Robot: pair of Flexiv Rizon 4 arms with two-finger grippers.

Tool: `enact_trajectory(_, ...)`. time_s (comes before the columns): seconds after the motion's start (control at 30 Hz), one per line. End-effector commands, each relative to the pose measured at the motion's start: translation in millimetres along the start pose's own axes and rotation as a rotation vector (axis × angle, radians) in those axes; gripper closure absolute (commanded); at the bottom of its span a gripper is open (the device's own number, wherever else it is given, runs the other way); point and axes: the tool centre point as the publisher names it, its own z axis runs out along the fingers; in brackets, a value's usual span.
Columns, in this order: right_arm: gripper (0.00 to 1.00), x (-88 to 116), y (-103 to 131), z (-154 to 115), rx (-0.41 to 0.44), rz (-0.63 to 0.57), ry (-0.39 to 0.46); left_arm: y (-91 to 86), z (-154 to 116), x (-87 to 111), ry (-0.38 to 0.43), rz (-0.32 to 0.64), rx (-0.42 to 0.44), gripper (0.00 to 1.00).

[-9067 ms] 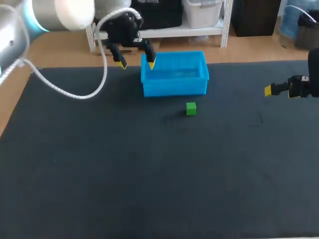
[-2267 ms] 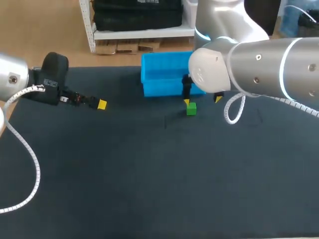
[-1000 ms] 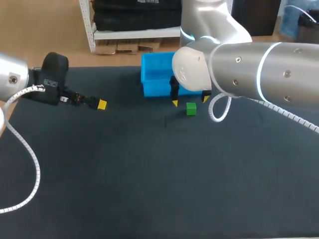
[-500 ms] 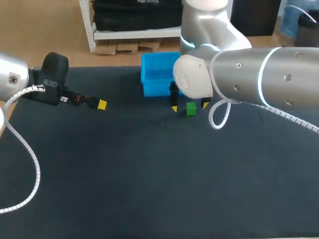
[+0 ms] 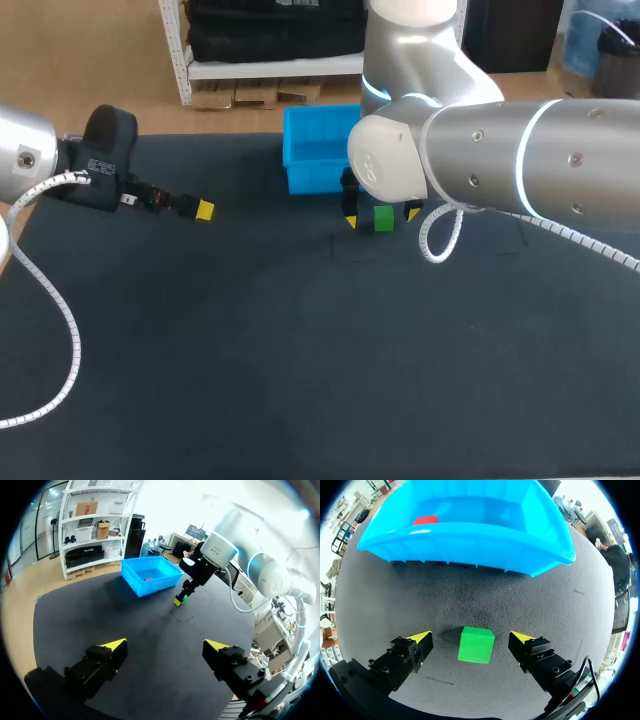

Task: Use the left arm to pick the red cube and place it into the blue plastic box first, then use the right arm to grasp the green cube and put it into the same blue plastic box after the first action is fully finished.

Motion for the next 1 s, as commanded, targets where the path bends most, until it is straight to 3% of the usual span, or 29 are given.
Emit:
enact_trajectory(0.03,0.02,-1,0,2,0.002,0.003,0.005,1.0,0,1.5,-0.007,0.002,0.004,0.00)
enact_trajectory(0.07,0.05,-1,0,3,0.003,0.004,0.007,1.0,0,1.5,-0.007,0.002,0.004,0.00)
enact_trajectory(0.13,0.30,-1,0,3,0.003,0.005,0.010,1.0,0,1.5,-0.007,0.002,0.004,0.00)
enact_trajectory(0.2,0.42,-2,0,5,0.002,-0.001,0.017,1.0,0,1.5,-0.007,0.002,0.004,0.00)
enact_trajectory(0.23,0.53,-2,0,6,0.004,0.000,0.021,1.0,0,1.5,-0.007,0.002,0.004,0.00)
enact_trajectory(0.37,0.69,-3,-1,6,0.005,0.005,0.024,1.0,0,1.5,-0.007,0.002,0.004,0.00)
enact_trajectory(0.47,1.00,-3,-1,6,0.008,0.004,0.024,1.0,0,1.5,-0.007,0.002,0.004,0.00)
enact_trajectory(1.0,1.00,-3,-2,-12,0.020,-0.006,-0.003,1.0,0,1.5,-0.007,0.002,0.004,0.00)
